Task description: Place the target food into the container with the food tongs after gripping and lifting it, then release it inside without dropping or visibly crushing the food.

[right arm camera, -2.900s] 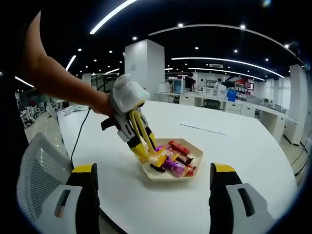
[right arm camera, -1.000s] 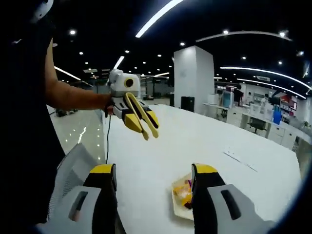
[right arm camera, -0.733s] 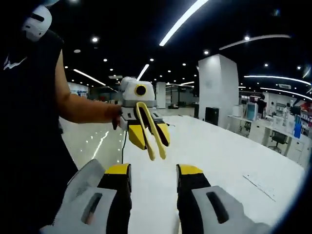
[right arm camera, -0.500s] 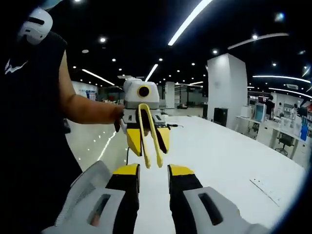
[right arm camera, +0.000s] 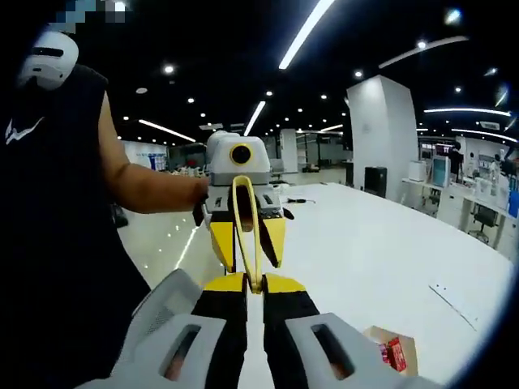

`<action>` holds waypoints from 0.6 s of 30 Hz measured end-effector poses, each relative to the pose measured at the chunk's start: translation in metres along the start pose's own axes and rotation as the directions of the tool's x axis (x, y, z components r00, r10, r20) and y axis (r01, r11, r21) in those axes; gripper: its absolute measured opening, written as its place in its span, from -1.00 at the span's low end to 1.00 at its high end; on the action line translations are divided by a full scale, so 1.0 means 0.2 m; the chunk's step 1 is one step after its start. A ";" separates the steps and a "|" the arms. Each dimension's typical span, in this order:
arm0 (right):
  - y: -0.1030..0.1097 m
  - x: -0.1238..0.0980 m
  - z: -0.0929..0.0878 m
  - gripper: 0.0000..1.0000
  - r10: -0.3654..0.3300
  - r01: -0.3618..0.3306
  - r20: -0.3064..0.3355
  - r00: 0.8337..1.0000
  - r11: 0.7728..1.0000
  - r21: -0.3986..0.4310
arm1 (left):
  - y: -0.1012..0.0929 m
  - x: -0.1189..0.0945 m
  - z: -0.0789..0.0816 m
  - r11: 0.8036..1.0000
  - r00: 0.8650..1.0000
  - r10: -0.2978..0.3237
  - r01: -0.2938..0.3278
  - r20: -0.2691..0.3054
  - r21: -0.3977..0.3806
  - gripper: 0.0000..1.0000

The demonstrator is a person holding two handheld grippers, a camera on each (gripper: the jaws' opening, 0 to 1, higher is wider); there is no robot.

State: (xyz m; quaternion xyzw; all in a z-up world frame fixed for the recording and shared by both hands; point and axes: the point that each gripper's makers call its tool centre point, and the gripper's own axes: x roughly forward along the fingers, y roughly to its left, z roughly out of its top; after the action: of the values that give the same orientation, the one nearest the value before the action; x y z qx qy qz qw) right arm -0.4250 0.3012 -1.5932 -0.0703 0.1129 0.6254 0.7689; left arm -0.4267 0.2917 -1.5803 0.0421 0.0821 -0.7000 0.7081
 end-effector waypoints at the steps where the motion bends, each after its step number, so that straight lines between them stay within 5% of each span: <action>1: -0.01 0.00 -0.02 -0.92 -0.018 0.019 -0.024 1.000 0.999 0.027 | 0.03 -0.01 -0.03 0.999 0.999 0.035 -0.035 -0.026 -0.022 -0.68; 4: -0.01 -0.01 -0.01 -0.95 -0.035 0.035 -0.010 0.999 0.999 0.018 | 0.11 -0.06 -0.07 0.996 0.994 0.091 -0.092 -0.063 -0.005 -0.42; 6: -0.03 -0.03 0.00 -0.95 -0.046 0.046 -0.008 0.999 0.999 0.026 | 0.12 -0.09 -0.11 0.995 0.990 0.097 -0.096 -0.106 0.010 -0.47; 18: -0.01 -0.08 -0.05 -0.97 -0.033 0.031 -0.061 0.998 0.999 -0.023 | 0.08 -0.16 -0.05 0.997 0.990 0.073 -0.072 -0.119 0.006 -0.31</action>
State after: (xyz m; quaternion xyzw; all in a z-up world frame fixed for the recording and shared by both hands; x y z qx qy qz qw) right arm -0.4277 0.2832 -1.5984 -0.0995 0.1285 0.6117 0.7742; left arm -0.4118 0.3256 -1.5848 0.0871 0.1221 -0.6701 0.7269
